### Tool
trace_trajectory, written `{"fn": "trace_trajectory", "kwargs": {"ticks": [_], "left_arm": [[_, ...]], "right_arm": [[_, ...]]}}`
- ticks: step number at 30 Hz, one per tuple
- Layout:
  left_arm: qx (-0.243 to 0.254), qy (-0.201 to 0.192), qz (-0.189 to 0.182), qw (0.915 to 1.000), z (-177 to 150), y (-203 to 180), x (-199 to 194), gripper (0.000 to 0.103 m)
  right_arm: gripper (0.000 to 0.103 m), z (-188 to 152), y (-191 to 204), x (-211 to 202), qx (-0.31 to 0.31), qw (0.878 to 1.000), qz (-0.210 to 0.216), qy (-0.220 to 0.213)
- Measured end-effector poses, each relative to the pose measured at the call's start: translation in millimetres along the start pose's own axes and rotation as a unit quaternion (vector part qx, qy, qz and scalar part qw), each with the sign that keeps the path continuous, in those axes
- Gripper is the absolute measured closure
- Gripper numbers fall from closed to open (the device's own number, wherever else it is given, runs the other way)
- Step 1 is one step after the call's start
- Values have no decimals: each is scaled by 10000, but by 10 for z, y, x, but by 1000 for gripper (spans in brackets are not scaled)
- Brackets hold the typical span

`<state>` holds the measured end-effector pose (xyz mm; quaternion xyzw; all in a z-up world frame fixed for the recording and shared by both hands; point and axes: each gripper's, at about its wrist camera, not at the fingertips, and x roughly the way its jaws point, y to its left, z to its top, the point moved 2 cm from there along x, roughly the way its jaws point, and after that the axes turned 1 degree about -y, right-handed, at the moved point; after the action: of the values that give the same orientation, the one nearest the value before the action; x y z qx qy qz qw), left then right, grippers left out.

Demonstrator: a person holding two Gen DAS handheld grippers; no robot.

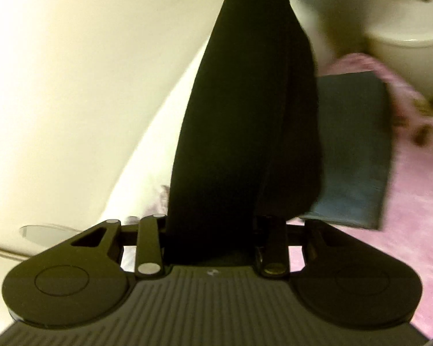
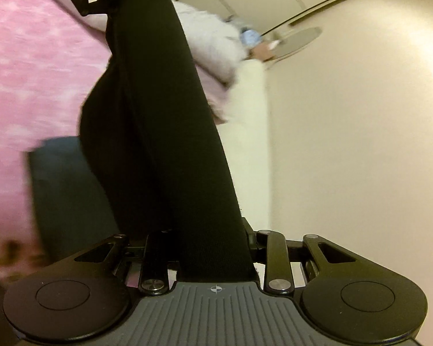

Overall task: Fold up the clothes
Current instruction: 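Lower the black jacket onto the folded jeans stack with both tools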

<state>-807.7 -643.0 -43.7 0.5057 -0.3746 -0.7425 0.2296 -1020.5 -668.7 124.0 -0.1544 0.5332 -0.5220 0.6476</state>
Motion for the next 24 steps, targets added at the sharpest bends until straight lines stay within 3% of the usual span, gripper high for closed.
{"fn": "trace_trajectory", "kwargs": {"ticks": [3, 5, 7, 8, 10, 14, 19, 22, 24], "left_arm": [[51, 189, 123, 9997, 4, -513, 564, 69], [-14, 407, -275, 9988, -96, -1079, 986, 69], [-166, 790, -976, 9919, -206, -1634, 1362, 66], [-100, 891, -1081, 9901, -247, -1867, 1458, 64], [101, 902, -896, 9918, -315, -2203, 1512, 64], [-315, 467, -591, 9967, -468, -2163, 1285, 57], [-178, 366, -558, 9976, -574, -2154, 1104, 55], [-175, 320, -616, 9974, -617, -2184, 1109, 62], [-75, 242, -525, 9983, -599, -2193, 1134, 65]], "right_arm": [[70, -330, 195, 514, 191, 9997, -103, -110], [69, -632, 610, 914, 406, 9984, 390, 83], [70, -940, 1090, 1319, 557, 9919, 1075, 394], [70, -1054, 1341, 1449, 389, 9881, 1366, 584], [69, -1163, 1660, 1487, -4, 9890, 1340, 621], [63, -1285, 1795, 1318, -175, 9935, 1032, 456], [60, -1257, 1769, 1032, -483, 9937, 834, 580], [60, -1287, 1745, 976, -332, 9929, 969, 612], [66, -1310, 1682, 1005, -201, 9924, 1035, 631]]}}
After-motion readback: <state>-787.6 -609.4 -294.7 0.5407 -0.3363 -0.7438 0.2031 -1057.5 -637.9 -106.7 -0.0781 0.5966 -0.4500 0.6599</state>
